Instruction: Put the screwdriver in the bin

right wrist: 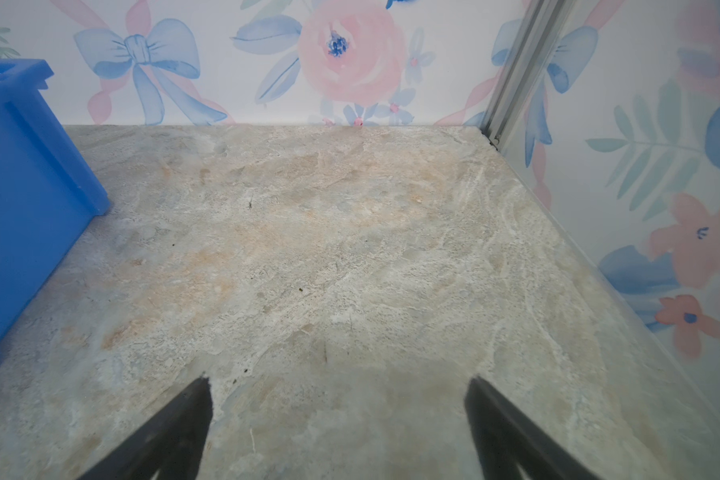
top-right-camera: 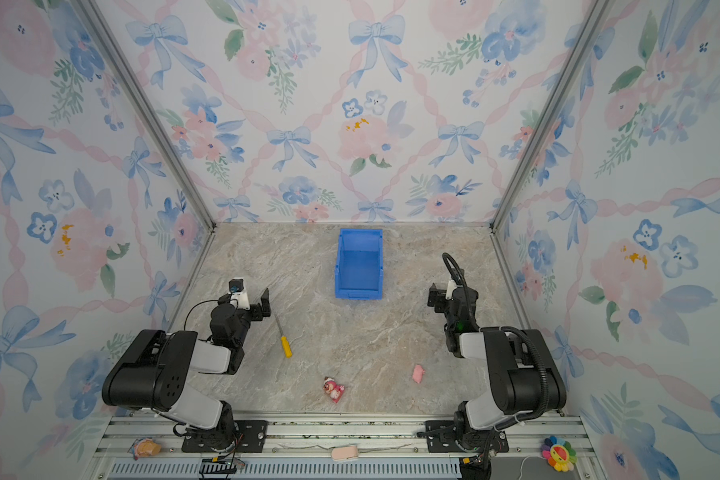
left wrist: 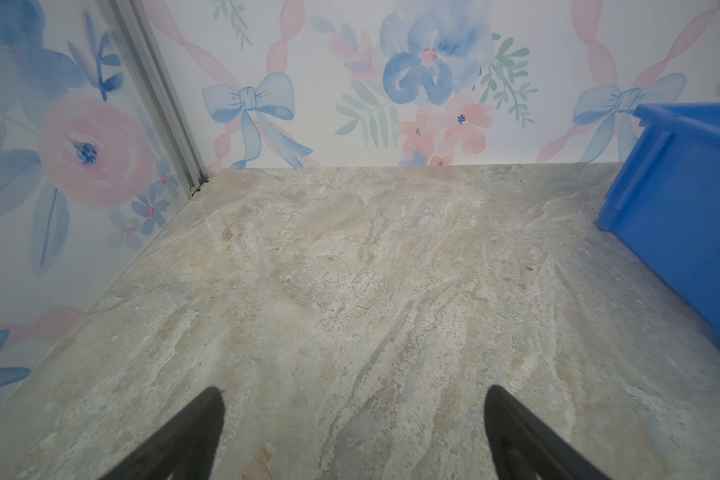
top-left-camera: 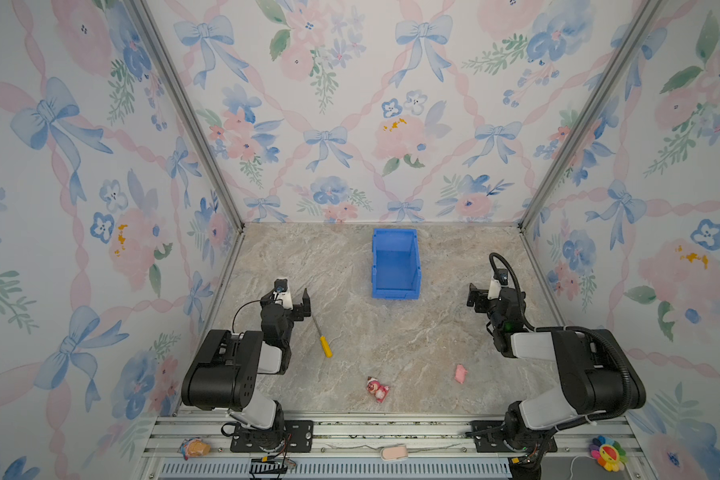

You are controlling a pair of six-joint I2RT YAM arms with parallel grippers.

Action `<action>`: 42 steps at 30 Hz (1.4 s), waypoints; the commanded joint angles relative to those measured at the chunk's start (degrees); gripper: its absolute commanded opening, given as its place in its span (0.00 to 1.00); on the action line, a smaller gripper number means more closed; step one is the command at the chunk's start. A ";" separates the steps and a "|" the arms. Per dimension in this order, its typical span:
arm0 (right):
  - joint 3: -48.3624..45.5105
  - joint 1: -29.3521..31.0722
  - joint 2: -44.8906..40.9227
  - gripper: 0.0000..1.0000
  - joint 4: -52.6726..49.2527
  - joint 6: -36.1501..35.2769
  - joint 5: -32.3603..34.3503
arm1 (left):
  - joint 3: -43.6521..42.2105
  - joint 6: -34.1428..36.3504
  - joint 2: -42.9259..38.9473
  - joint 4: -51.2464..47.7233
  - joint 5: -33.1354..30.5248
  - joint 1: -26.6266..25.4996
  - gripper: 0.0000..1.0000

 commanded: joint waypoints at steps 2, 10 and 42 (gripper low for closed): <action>5.63 0.66 -3.69 0.97 -12.63 0.06 1.63 | 0.08 -0.51 -5.76 -4.15 -3.26 0.14 0.98; 9.21 3.75 -10.28 0.97 -25.04 -0.33 3.73 | 3.35 -2.84 -14.72 -24.18 -4.39 0.09 0.98; 38.62 26.88 -6.50 0.97 -62.23 11.26 13.55 | 27.47 -31.79 -19.63 -82.13 -8.55 -14.56 0.98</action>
